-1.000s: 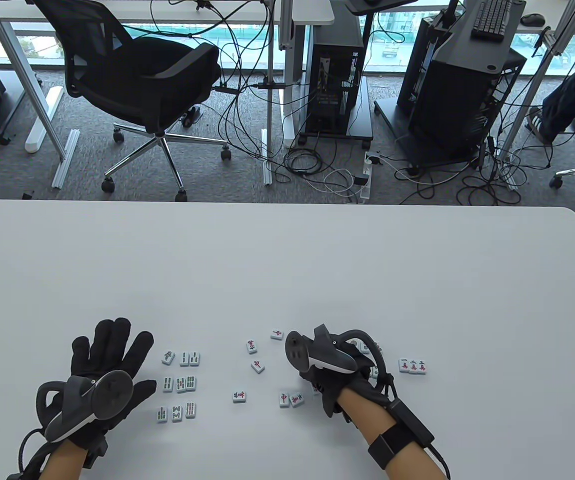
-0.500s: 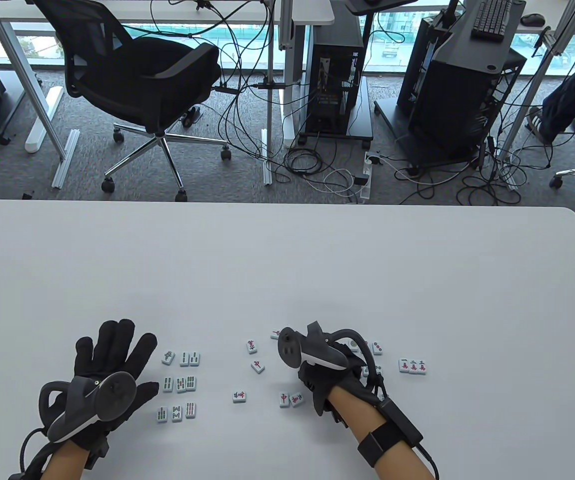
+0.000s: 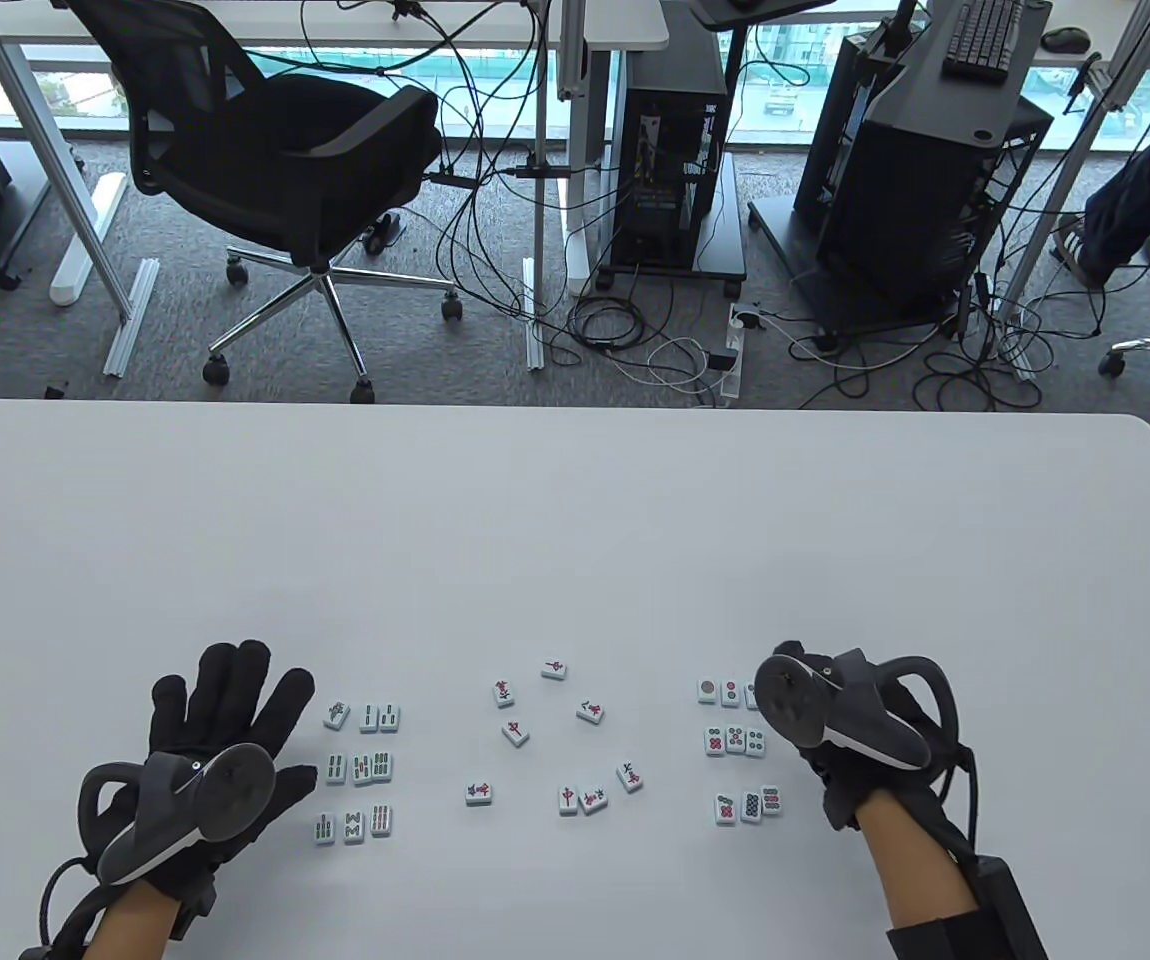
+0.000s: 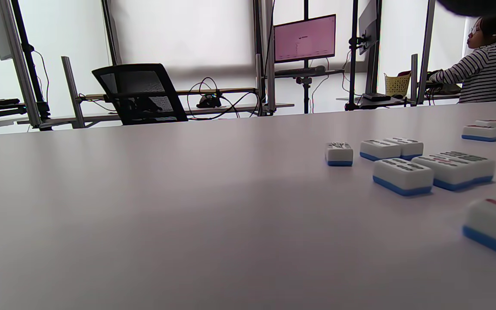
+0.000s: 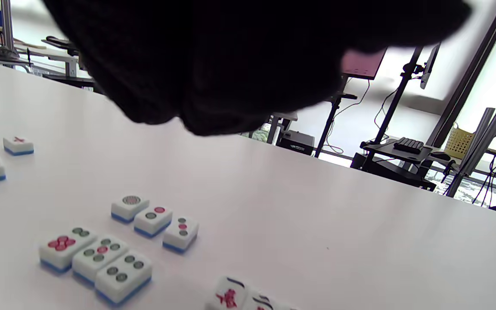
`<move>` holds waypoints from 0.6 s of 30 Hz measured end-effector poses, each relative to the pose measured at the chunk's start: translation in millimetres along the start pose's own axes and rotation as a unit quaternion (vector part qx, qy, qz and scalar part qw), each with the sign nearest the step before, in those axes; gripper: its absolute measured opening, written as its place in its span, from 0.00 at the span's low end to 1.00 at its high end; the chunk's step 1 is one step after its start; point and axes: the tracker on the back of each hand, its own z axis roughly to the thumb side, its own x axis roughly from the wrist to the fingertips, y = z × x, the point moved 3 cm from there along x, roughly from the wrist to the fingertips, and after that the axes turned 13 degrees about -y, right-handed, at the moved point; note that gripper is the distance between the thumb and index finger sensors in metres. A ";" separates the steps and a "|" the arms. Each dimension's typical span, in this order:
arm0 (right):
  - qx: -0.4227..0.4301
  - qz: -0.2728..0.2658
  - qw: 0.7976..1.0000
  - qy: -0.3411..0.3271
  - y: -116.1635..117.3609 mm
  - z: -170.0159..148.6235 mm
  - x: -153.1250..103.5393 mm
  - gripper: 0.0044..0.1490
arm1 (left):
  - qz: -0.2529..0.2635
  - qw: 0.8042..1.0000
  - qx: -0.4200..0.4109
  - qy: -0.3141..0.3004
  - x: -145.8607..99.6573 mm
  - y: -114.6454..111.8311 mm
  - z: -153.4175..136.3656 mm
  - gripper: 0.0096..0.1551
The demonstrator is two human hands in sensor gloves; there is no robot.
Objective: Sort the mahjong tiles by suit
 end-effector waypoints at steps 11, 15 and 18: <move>0.029 0.090 0.995 -0.010 80.7 3.7 -17.2 0.38 | 0.004 1.000 0.009 0.000 0.1 0.6 1.2 0.51; 0.015 0.095 0.995 -0.009 87.2 6.5 -16.9 0.38 | 0.004 1.000 0.004 0.002 -0.2 0.6 0.4 0.51; 0.014 0.087 0.996 -0.003 88.2 7.5 -18.2 0.38 | 0.004 1.000 0.004 0.001 -0.1 0.6 0.6 0.51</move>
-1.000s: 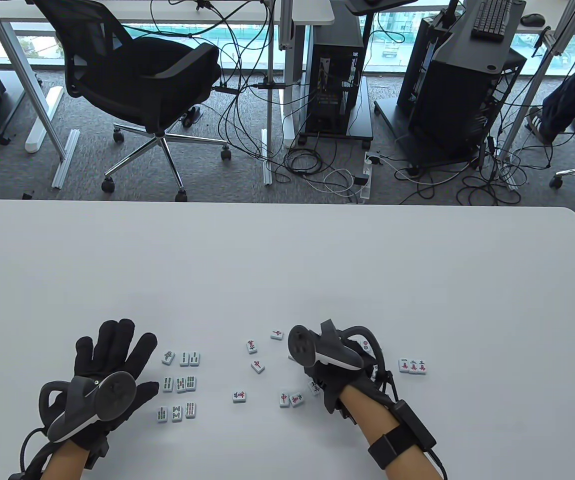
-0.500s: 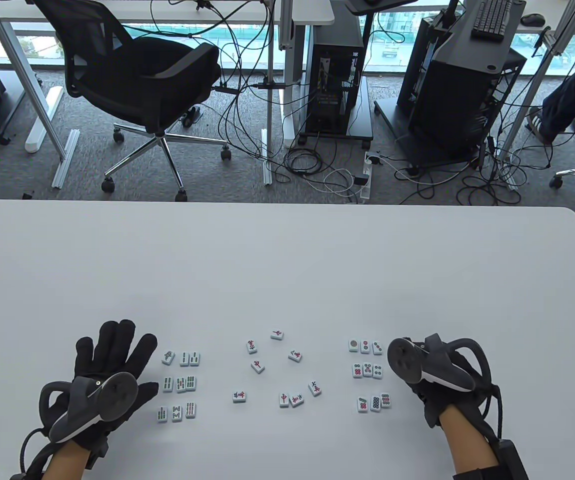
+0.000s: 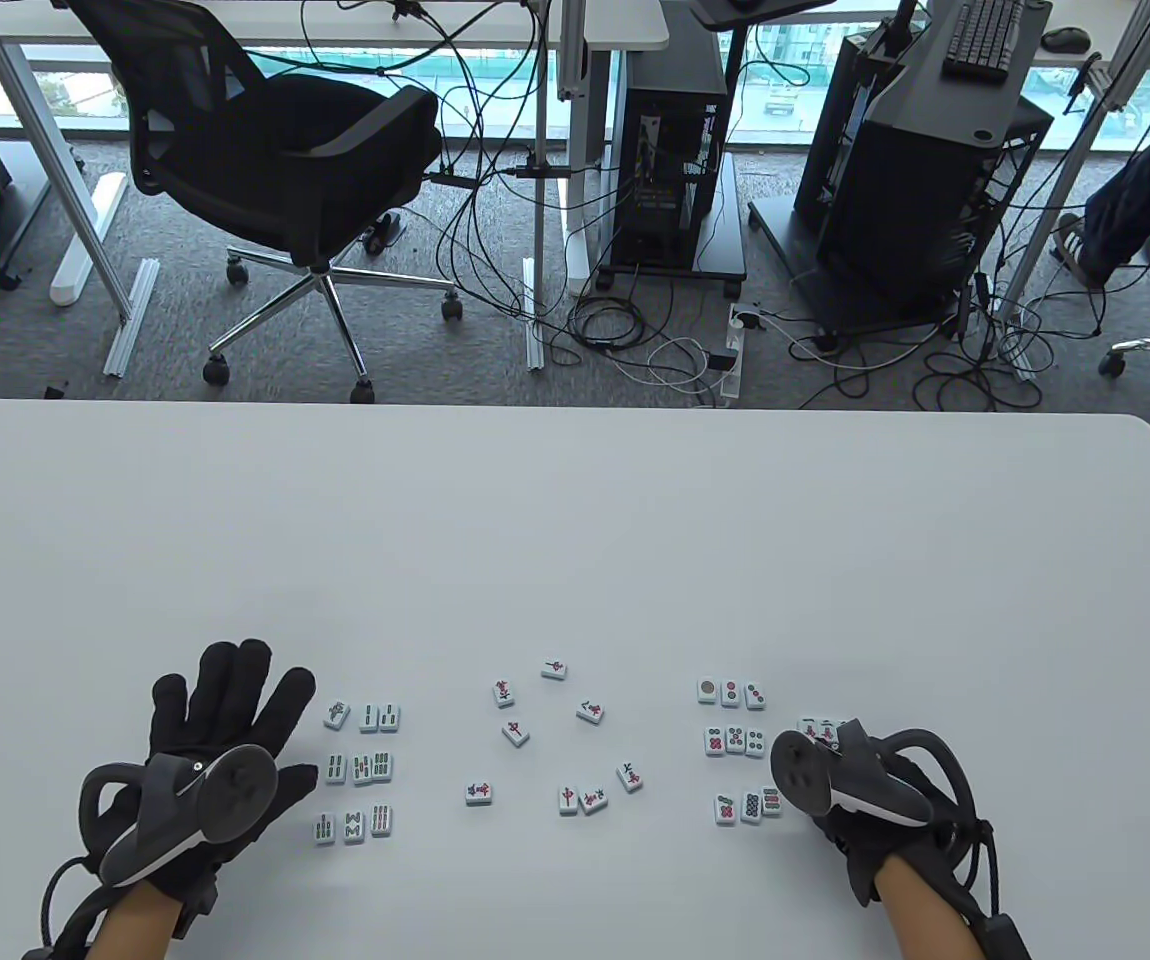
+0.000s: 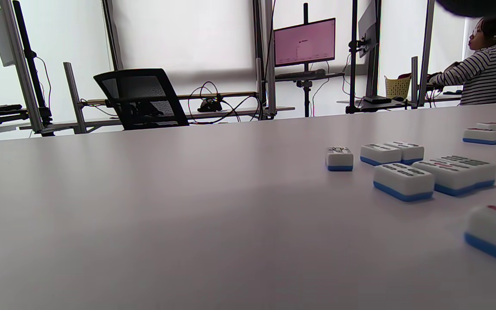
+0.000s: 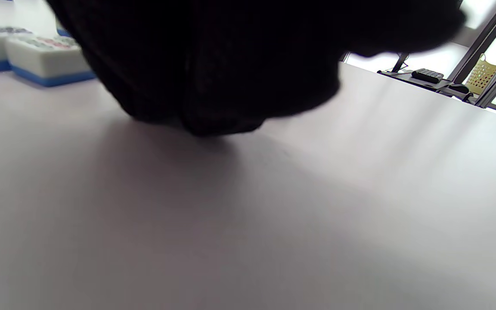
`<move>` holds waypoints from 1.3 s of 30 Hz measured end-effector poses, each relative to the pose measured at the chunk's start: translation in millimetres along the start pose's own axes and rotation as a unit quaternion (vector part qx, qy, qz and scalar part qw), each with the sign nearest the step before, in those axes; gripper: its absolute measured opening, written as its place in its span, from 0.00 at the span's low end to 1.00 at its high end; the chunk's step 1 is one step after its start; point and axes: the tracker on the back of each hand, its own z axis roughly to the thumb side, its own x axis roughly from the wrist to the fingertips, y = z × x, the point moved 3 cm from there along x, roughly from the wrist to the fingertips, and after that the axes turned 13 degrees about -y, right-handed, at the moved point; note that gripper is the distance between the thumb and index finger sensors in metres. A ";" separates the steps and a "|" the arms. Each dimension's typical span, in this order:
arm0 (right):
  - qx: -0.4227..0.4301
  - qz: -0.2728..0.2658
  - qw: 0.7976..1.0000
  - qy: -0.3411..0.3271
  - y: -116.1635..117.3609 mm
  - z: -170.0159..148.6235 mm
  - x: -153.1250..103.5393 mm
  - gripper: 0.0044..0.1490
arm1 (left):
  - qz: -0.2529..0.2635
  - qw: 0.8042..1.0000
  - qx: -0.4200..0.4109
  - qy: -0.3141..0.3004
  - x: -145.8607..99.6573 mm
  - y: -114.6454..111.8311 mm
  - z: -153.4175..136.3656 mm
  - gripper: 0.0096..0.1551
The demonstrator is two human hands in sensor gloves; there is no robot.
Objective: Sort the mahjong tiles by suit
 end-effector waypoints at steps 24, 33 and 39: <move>0.001 -0.102 0.986 -0.129 -88.7 119.5 96.6 0.35 | 0.017 1.000 -0.003 -0.009 -0.8 3.5 0.4 0.51; -0.068 -0.064 0.984 -0.149 -79.2 143.6 129.6 0.35 | 0.020 1.000 -0.013 -0.009 -1.3 4.3 -1.3 0.51; -0.080 -0.072 0.980 -0.167 -71.1 150.0 132.9 0.33 | 0.016 1.000 -0.015 -0.009 -0.8 2.6 -2.2 0.50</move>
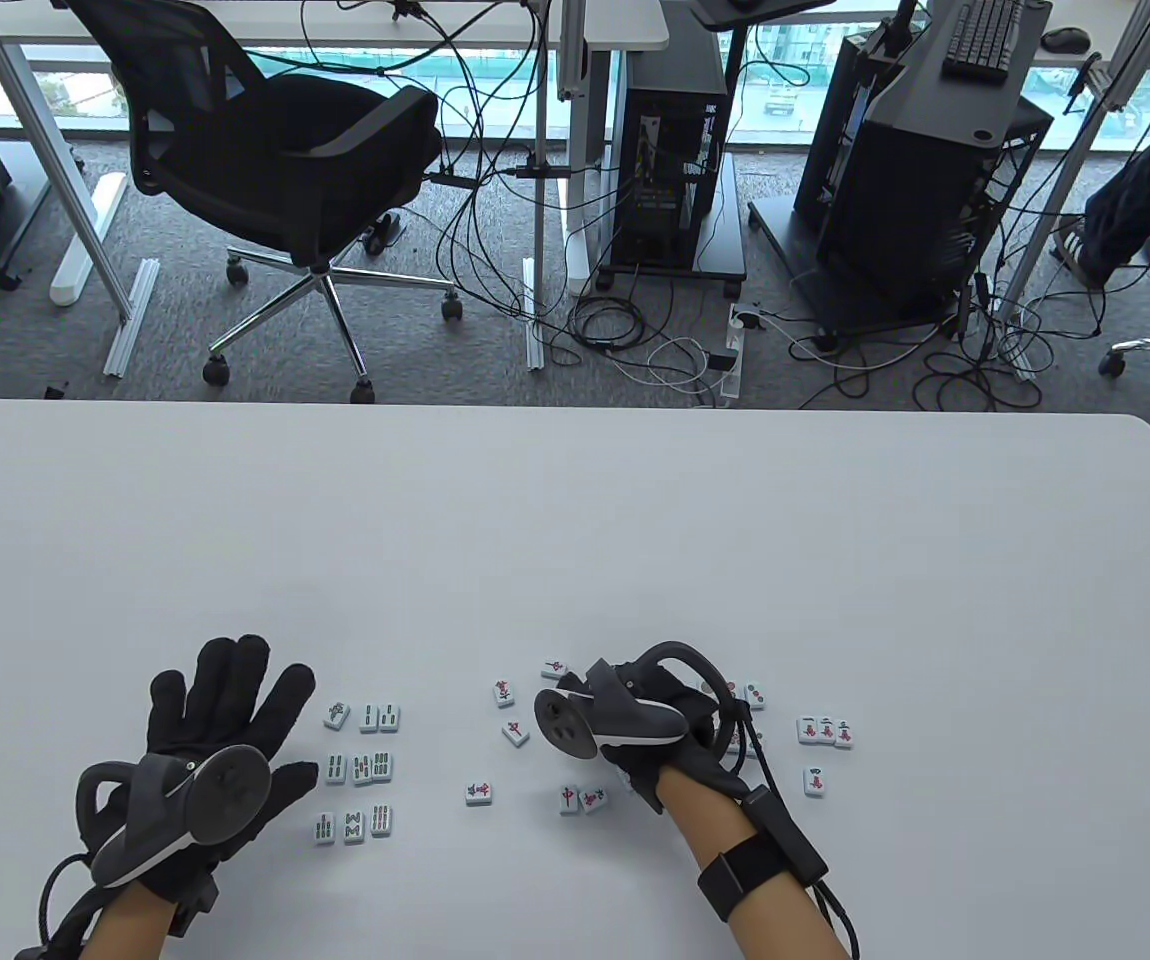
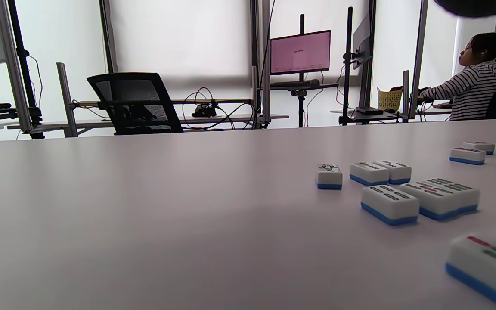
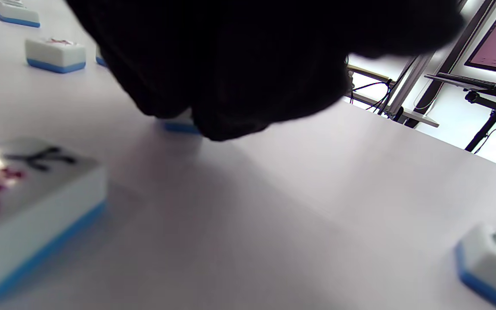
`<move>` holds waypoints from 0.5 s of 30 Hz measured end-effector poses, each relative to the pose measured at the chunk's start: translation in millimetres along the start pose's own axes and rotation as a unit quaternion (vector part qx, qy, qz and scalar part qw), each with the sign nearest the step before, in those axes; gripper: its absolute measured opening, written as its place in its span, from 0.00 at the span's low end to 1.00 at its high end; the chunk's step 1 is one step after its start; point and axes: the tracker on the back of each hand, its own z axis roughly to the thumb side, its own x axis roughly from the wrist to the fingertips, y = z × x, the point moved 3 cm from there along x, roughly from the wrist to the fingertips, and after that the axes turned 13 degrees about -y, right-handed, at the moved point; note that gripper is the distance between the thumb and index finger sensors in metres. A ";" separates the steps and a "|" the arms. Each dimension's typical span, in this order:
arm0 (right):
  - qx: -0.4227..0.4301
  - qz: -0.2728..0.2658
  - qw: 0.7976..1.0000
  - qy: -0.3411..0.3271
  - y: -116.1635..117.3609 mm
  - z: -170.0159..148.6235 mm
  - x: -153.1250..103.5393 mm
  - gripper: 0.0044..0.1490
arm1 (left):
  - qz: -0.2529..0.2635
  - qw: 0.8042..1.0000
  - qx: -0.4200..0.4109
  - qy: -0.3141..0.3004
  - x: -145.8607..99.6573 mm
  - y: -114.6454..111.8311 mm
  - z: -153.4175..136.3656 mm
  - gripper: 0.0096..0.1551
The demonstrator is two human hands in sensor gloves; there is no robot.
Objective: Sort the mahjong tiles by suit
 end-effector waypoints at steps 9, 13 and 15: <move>0.030 0.025 0.999 0.019 5.8 -6.0 5.1 0.34 | -0.002 1.000 0.002 -0.001 0.0 -0.1 0.4 0.50; 0.039 0.047 0.998 0.031 8.4 -11.3 5.5 0.36 | -0.001 1.000 0.000 -0.002 0.1 0.0 0.1 0.50; 0.041 0.039 0.998 0.036 9.1 -13.2 6.5 0.34 | -0.003 1.000 0.000 -0.002 0.1 -0.2 0.1 0.50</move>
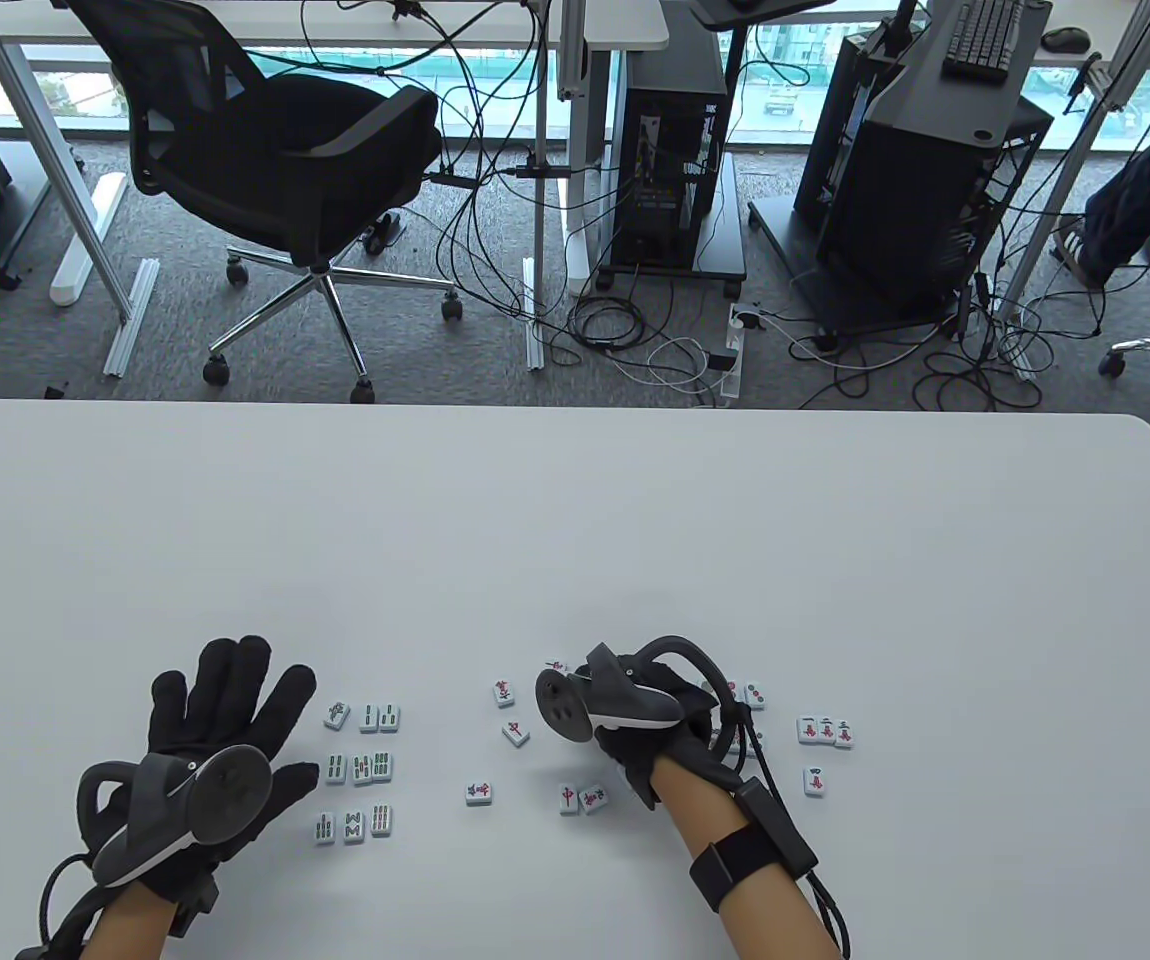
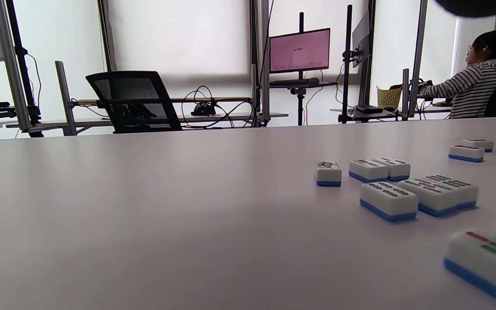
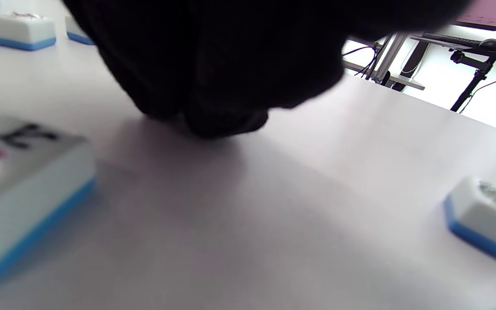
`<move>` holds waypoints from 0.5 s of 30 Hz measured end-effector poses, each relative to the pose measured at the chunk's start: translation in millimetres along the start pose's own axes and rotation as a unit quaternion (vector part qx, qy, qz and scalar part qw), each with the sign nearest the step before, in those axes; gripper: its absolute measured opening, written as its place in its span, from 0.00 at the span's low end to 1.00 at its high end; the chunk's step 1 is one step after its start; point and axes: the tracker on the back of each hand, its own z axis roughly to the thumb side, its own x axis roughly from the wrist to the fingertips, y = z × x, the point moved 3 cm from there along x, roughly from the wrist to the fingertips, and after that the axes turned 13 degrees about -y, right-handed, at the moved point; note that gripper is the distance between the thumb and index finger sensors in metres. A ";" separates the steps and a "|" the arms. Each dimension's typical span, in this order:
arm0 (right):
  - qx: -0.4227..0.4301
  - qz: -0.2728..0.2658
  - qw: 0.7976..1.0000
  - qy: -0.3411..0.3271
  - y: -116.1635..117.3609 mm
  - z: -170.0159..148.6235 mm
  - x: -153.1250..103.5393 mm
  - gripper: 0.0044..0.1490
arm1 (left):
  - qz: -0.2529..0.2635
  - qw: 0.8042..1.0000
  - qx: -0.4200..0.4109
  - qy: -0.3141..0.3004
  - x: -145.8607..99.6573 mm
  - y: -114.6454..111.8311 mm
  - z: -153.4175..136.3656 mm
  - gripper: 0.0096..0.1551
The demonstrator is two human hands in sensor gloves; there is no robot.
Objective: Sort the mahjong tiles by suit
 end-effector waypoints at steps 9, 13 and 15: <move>-0.005 -0.076 0.997 -0.001 -23.2 -12.9 -43.3 0.37 | 0.008 1.000 -0.003 0.002 -1.4 3.1 -2.0 0.50; -0.003 -0.091 0.995 0.031 -35.4 -34.2 -95.5 0.37 | 0.005 1.000 -0.003 0.001 -1.1 2.5 -1.2 0.50; -0.004 -0.082 0.995 0.051 -33.1 -46.7 -121.8 0.37 | 0.002 1.000 0.003 -0.001 -0.5 1.4 1.2 0.50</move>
